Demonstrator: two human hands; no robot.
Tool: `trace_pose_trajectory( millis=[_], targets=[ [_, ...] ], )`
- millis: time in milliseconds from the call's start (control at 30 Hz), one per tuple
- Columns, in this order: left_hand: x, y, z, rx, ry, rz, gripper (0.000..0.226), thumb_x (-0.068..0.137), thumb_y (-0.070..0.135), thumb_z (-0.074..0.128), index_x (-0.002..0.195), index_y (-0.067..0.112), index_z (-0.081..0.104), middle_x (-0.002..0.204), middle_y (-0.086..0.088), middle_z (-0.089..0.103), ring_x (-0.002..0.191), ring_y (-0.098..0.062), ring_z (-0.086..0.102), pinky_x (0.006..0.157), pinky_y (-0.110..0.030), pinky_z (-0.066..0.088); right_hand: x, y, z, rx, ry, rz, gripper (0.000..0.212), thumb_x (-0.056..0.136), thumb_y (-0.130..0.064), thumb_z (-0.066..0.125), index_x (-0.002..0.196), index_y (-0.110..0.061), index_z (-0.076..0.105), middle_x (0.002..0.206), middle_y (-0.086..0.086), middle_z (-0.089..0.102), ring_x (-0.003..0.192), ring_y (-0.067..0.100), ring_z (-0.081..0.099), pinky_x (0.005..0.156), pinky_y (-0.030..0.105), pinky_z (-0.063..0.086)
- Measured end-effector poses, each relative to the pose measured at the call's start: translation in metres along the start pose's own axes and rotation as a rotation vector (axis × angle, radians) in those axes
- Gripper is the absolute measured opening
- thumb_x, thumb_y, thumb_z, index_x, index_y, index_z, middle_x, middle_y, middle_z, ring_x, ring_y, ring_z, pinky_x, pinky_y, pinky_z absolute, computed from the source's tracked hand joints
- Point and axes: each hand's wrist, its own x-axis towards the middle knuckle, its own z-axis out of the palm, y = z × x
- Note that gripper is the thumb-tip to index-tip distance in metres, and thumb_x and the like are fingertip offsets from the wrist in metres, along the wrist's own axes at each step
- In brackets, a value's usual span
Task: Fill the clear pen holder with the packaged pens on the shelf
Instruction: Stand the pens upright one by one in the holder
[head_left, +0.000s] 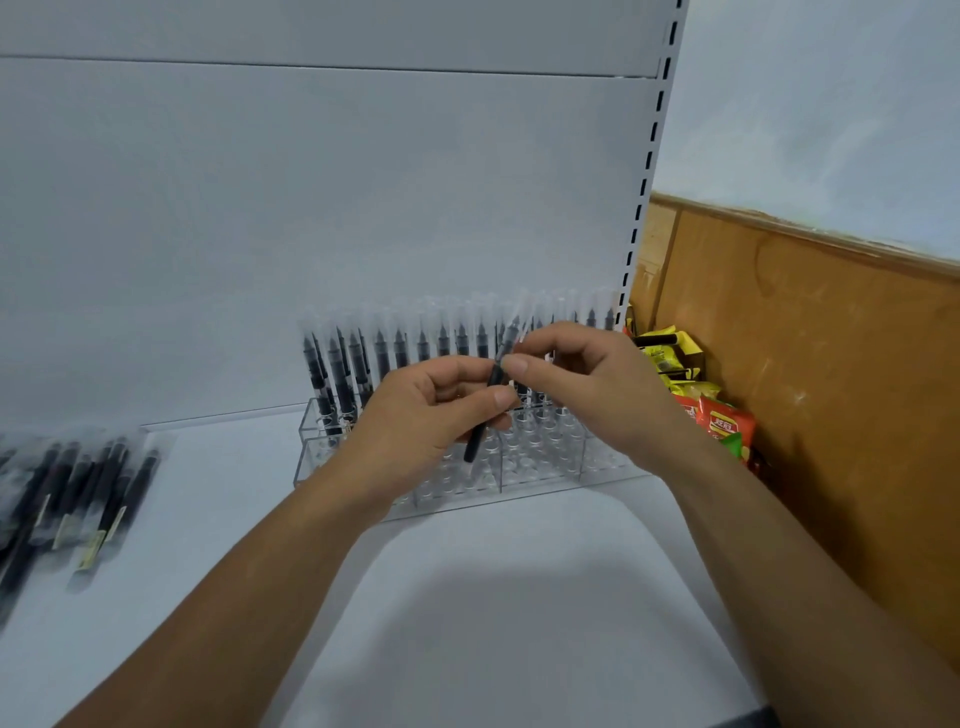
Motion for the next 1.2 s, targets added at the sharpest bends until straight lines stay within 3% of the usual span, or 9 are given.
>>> trace_pose_trajectory(
  millis=[133, 233, 367, 467, 567, 633, 867, 1100, 1200],
  targets=[
    [0.0, -0.001, 0.004, 0.021, 0.008, 0.028, 0.023, 0.086, 0.013, 0.068, 0.108, 0.016, 0.07, 0.091, -0.001, 0.076, 0.083, -0.012, 0.072, 0.071, -0.015, 0.053, -0.001, 0.0, 0.003, 0.101, -0.015, 0.015, 0.015, 0.084, -0.033, 0.074, 0.089, -0.018, 0.073, 0.082, 0.022, 0.053, 0.064, 0.018, 0.042, 0.057, 0.027, 0.037],
    [0.0, -0.003, 0.007, 0.11, 0.052, 0.076, 0.024, 0.085, 0.021, 0.07, 0.109, 0.023, 0.069, 0.091, 0.003, 0.075, 0.084, -0.009, 0.071, 0.072, -0.015, 0.054, -0.002, -0.005, 0.0, 0.23, 0.038, 0.024, 0.012, 0.087, -0.023, 0.071, 0.09, -0.012, 0.071, 0.072, 0.018, 0.052, 0.059, 0.02, 0.043, 0.053, 0.026, 0.035],
    [-0.004, -0.006, 0.008, 0.551, 0.106, 0.25, 0.034, 0.087, 0.046, 0.059, 0.119, 0.034, 0.063, 0.106, 0.02, 0.067, 0.096, 0.007, 0.061, 0.089, -0.018, 0.051, 0.001, -0.006, -0.022, 0.459, 0.281, 0.016, 0.006, 0.093, -0.016, 0.063, 0.088, -0.015, 0.067, 0.088, 0.01, 0.07, 0.052, 0.006, 0.048, 0.048, 0.019, 0.036],
    [-0.011, -0.003, 0.011, 0.996, 0.037, 0.295, 0.054, 0.088, 0.063, 0.039, 0.135, 0.037, 0.05, 0.132, 0.024, 0.049, 0.118, 0.007, 0.043, 0.106, -0.025, 0.035, 0.004, 0.008, -0.036, 0.314, 0.48, 0.019, 0.005, 0.092, -0.02, 0.066, 0.087, -0.019, 0.067, 0.072, -0.006, 0.065, 0.054, 0.006, 0.05, 0.049, 0.019, 0.039],
    [-0.015, -0.009, 0.012, 1.182, -0.042, 0.23, 0.06, 0.09, 0.066, 0.033, 0.145, 0.041, 0.034, 0.15, 0.021, 0.032, 0.137, 0.0, 0.028, 0.115, -0.029, 0.021, 0.009, 0.022, -0.037, 0.065, 0.525, 0.006, 0.01, 0.091, -0.027, 0.069, 0.094, -0.017, 0.069, 0.075, -0.008, 0.063, 0.067, 0.01, 0.056, 0.059, 0.025, 0.049],
    [-0.016, -0.013, 0.012, 1.221, -0.058, 0.201, 0.061, 0.091, 0.066, 0.033, 0.147, 0.041, 0.028, 0.155, 0.021, 0.024, 0.142, -0.002, 0.022, 0.116, -0.029, 0.016, 0.01, 0.027, -0.036, -0.014, 0.513, 0.01, 0.011, 0.09, -0.031, 0.069, 0.094, -0.02, 0.069, 0.077, -0.011, 0.062, 0.071, 0.012, 0.058, 0.065, 0.034, 0.053],
    [-0.017, -0.018, 0.013, 1.267, -0.044, 0.213, 0.061, 0.094, 0.063, 0.034, 0.149, 0.042, 0.021, 0.157, 0.021, 0.019, 0.144, -0.003, 0.017, 0.117, -0.028, 0.013, 0.011, 0.029, -0.034, -0.109, 0.528, -0.017, 0.009, 0.09, -0.031, 0.069, 0.093, -0.023, 0.068, 0.076, -0.015, 0.06, 0.072, 0.012, 0.059, 0.07, 0.047, 0.057],
    [-0.013, -0.024, 0.007, 1.201, -0.045, 0.248, 0.049, 0.098, 0.051, 0.039, 0.146, 0.043, 0.03, 0.156, 0.02, 0.024, 0.144, -0.003, 0.019, 0.118, -0.029, 0.013, 0.01, 0.032, -0.031, -0.33, 0.429, 0.032, 0.008, 0.091, -0.036, 0.067, 0.091, -0.028, 0.065, 0.075, -0.019, 0.06, 0.072, 0.003, 0.056, 0.075, 0.04, 0.055],
    [-0.013, -0.026, 0.007, 1.176, -0.035, 0.257, 0.046, 0.099, 0.048, 0.04, 0.144, 0.044, 0.033, 0.155, 0.02, 0.026, 0.143, -0.002, 0.021, 0.117, -0.027, 0.014, 0.01, 0.035, -0.028, -0.412, 0.338, 0.072, 0.01, 0.089, -0.037, 0.068, 0.089, -0.028, 0.065, 0.077, -0.02, 0.062, 0.075, 0.008, 0.06, 0.076, 0.039, 0.054]
  ],
)
